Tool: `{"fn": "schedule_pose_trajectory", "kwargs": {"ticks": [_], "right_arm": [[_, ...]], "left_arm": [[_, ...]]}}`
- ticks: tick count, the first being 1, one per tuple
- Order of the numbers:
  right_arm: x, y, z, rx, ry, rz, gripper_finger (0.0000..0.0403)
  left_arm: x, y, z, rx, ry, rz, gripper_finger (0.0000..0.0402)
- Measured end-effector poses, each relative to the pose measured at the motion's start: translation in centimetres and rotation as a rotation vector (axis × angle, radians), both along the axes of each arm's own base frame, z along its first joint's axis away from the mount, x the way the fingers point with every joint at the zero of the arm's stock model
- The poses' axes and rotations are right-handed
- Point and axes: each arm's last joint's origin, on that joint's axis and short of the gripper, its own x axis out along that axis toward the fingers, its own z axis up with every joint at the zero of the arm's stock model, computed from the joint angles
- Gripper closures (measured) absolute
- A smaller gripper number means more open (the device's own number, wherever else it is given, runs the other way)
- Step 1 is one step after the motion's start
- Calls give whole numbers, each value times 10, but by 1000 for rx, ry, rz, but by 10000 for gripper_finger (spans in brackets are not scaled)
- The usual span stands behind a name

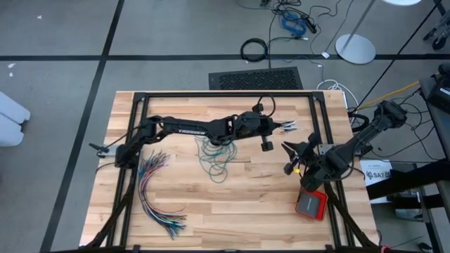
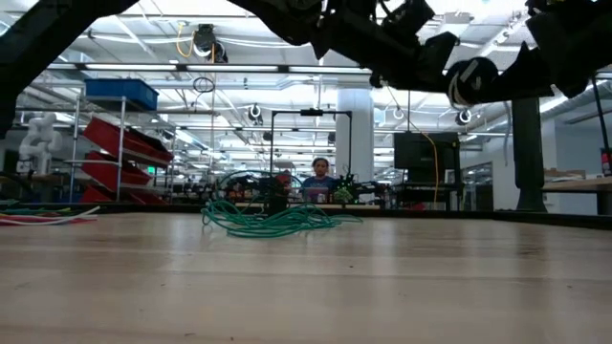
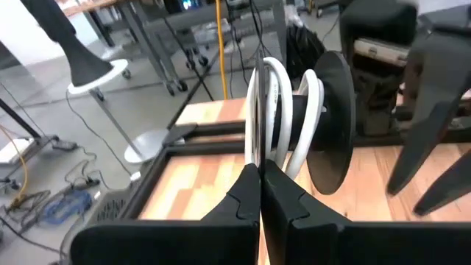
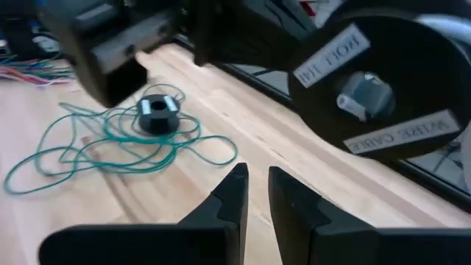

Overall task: Coil cords
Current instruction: Coil the white wire onto the spool

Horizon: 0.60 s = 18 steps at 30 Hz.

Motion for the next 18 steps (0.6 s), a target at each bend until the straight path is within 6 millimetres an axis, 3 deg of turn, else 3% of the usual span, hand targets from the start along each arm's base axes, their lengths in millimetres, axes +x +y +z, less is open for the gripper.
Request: {"fn": "schedule_pose_trajectory", "kwargs": {"ticks": [9, 18], "right_arm": [[-16, 7, -6, 26, 93, 92, 360], [-47, -12, -14, 53, 216, -37, 360]], "left_arm": [[2, 1, -5, -5, 1, 2, 401], [1, -1, -8, 0, 37, -3, 401]]}}
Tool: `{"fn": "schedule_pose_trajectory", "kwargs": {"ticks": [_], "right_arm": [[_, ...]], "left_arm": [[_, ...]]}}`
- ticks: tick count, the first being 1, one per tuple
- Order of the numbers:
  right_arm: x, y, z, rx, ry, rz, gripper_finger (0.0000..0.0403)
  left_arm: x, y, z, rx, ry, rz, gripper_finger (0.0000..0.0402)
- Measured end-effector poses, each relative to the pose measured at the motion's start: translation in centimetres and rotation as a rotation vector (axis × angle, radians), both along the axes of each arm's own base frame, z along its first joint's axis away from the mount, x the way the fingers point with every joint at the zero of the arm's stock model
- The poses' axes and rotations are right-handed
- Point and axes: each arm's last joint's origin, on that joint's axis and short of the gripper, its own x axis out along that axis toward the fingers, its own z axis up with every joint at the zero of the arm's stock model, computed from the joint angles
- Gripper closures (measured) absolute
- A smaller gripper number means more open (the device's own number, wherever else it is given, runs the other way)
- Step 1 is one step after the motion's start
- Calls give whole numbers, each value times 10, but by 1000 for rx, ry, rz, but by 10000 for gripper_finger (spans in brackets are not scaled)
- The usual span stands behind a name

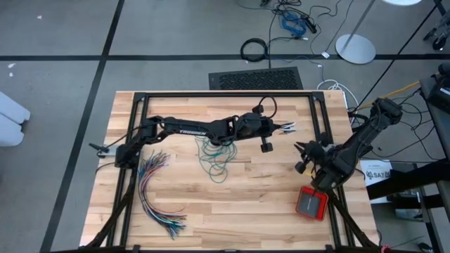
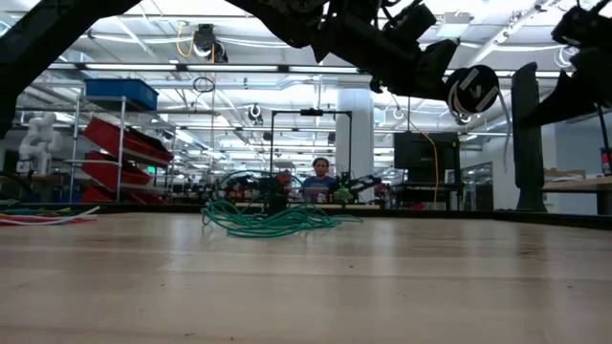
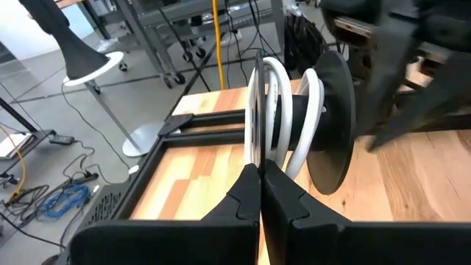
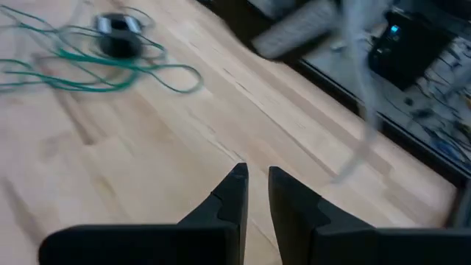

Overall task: Coil cords
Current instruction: Coil the white wire onto the spool

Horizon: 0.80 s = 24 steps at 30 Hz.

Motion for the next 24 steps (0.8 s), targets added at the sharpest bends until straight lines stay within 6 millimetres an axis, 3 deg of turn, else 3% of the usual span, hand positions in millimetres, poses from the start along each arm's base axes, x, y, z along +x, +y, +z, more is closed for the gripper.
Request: {"fn": "schedule_pose_trajectory", "kwargs": {"ticks": [5, 11, 17, 24], "right_arm": [[-9, -9, -22, 9, -12, -53, 355], [-16, -18, -50, 54, -84, -110, 316], [-18, -20, -51, 69, -123, -140, 284], [-18, -20, -52, 69, -122, -140, 291]], "left_arm": [[0, -4, 0, 8, 3, -10, 401], [1, -16, 0, 24, 10, -39, 401], [2, -26, -1, 33, 24, -60, 401], [2, -42, -1, 66, 28, -99, 401]]}}
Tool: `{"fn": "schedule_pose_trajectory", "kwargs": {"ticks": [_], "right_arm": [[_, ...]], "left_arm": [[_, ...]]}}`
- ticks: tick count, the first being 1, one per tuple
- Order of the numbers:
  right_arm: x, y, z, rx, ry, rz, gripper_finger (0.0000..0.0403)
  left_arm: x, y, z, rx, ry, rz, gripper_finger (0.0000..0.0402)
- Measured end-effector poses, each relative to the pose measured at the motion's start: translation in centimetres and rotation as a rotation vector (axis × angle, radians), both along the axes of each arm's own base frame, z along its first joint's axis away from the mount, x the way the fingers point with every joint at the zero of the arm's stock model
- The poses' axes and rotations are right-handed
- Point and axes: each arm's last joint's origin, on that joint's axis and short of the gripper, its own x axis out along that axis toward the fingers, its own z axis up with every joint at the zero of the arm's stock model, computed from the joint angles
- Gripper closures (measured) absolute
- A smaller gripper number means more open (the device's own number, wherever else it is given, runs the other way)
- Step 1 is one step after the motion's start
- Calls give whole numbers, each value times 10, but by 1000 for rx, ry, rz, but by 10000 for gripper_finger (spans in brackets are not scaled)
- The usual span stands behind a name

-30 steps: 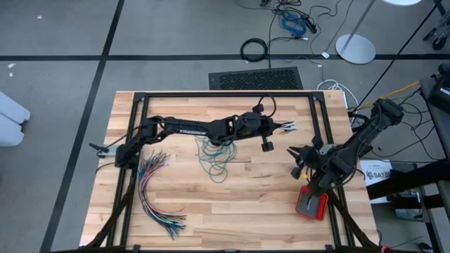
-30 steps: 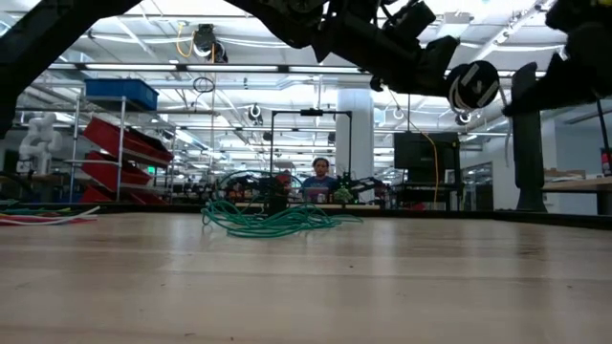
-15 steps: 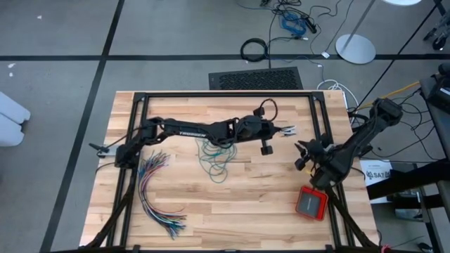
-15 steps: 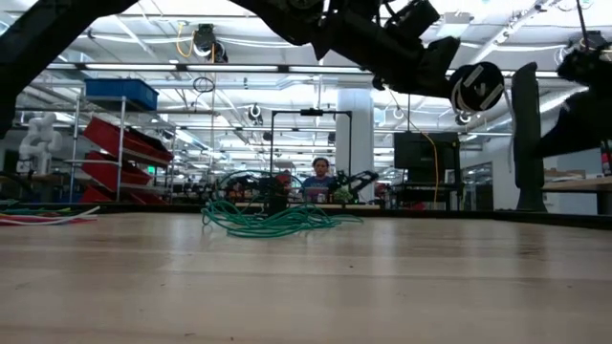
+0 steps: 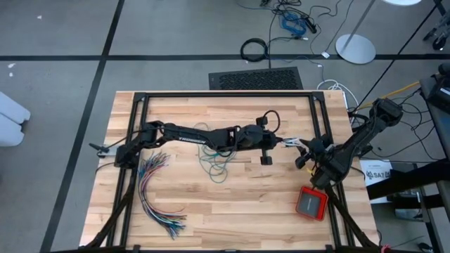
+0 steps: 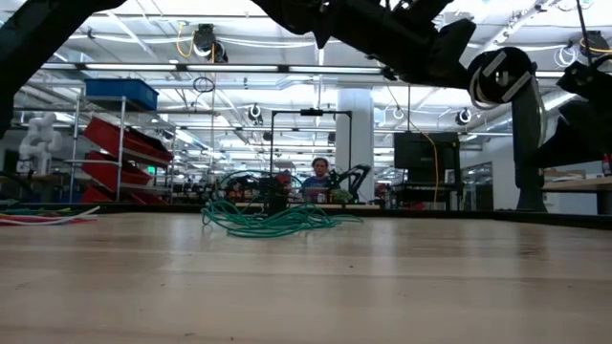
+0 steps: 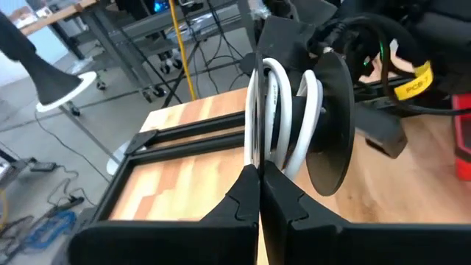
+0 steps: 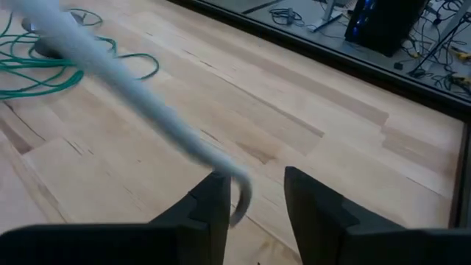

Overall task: Coil cords
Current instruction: Coil the white wire onto the spool

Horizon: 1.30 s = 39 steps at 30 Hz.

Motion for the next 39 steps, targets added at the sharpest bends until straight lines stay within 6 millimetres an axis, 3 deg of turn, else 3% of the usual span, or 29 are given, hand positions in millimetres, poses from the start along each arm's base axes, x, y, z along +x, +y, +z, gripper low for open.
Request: {"fn": "schedule_pose_trajectory", "kwargs": {"ticks": [8, 22, 35, 39], "right_arm": [[7, 5, 3, -99, -113, 83, 297], [19, 16, 7, -313, -167, 178, 297], [27, 7, 9, -348, -205, 65, 297], [31, 3, 10, -355, -216, 11, 297]], "left_arm": [[-3, -7, 2, 75, 47, 34, 401], [-34, 31, 48, 79, 108, 125, 401], [-67, 35, 88, 60, 149, 116, 401], [-68, 32, 88, 44, 160, 102, 401]]}}
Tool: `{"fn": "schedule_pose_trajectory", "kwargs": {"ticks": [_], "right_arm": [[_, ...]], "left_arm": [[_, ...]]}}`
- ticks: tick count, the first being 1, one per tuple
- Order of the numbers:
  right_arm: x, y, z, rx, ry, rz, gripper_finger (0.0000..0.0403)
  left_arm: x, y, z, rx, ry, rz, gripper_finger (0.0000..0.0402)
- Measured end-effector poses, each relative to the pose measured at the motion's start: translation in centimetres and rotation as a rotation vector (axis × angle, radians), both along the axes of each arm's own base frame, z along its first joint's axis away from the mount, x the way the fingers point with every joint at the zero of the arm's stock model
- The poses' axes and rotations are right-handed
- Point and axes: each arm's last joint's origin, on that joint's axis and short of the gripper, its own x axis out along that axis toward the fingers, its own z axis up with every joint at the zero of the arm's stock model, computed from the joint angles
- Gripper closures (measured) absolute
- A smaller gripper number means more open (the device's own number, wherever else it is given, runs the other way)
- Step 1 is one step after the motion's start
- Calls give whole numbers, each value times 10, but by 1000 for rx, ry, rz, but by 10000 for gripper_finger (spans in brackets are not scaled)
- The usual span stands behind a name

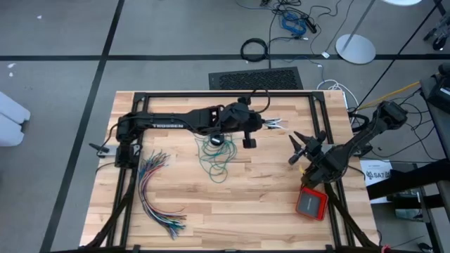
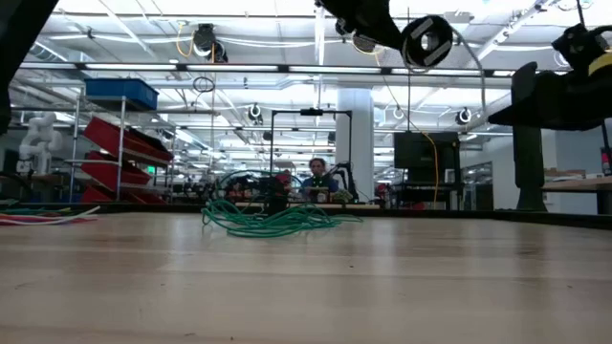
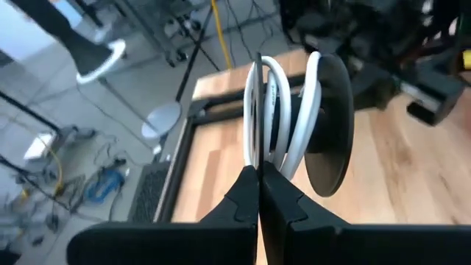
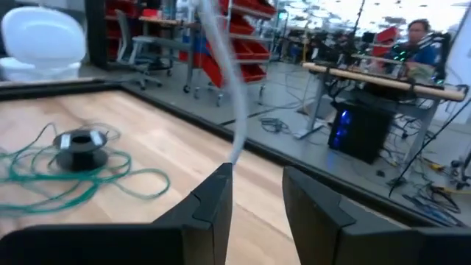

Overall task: Coil cords
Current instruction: Coil the white wire onto the spool

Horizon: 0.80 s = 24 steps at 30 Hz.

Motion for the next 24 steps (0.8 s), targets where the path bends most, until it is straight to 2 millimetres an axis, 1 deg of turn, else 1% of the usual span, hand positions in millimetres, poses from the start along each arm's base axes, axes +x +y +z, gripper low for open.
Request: {"fn": "schedule_pose_trajectory", "kwargs": {"ticks": [2, 7, 15, 20, 24], "right_arm": [[4, 1, 3, -16, -1, -12, 297], [13, 3, 10, -43, 65, -29, 297], [24, 2, 13, -42, 106, -53, 297], [27, -3, 13, -28, 108, -94, 297], [36, -4, 16, -8, 157, -77, 297]], "left_arm": [[-1, 1, -1, -22, 9, -8, 401], [-1, 0, 0, -30, 8, -10, 401], [-2, 0, -2, -26, 27, -14, 401], [-1, -6, -2, -27, 27, -32, 401], [-1, -9, -2, -25, 28, -43, 401]]}}
